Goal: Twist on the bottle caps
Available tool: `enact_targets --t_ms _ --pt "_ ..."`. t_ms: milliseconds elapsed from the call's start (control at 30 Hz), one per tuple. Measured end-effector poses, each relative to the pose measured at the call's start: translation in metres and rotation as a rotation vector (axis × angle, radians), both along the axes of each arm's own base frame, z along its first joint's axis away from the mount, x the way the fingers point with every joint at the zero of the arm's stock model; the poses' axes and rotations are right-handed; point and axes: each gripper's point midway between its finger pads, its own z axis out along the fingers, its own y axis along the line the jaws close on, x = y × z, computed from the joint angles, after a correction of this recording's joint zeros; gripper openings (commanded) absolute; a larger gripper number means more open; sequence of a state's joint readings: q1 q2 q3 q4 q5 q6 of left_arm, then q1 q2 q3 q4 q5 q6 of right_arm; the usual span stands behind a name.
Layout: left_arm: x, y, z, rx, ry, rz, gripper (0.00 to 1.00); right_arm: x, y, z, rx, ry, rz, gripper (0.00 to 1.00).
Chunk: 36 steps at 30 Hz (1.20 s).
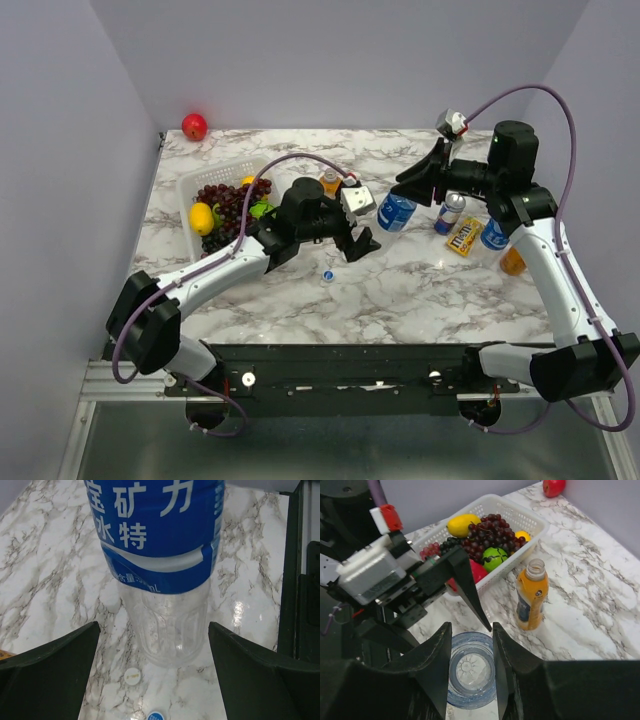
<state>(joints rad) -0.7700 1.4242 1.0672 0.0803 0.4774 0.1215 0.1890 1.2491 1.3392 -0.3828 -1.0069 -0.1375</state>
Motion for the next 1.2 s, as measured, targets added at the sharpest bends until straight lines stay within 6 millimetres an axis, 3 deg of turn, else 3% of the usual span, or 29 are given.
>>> enact_targets --t_ms 333,600,1067,1200 --pt "-0.004 -0.031 -0.013 -0.043 0.114 -0.110 0.98 -0.007 0.006 -0.003 0.032 0.035 0.029 0.08" --pt "-0.014 -0.050 0.010 -0.100 0.115 -0.256 0.91 -0.013 0.009 -0.005 0.046 0.044 0.042 0.08" --pt "-0.016 -0.045 -0.001 -0.085 0.175 -0.273 0.92 -0.012 0.010 0.009 0.058 0.005 0.042 0.07" --pt "-0.017 -0.044 -0.005 -0.076 0.178 -0.274 0.86 -0.011 0.010 0.011 0.062 0.004 0.043 0.07"
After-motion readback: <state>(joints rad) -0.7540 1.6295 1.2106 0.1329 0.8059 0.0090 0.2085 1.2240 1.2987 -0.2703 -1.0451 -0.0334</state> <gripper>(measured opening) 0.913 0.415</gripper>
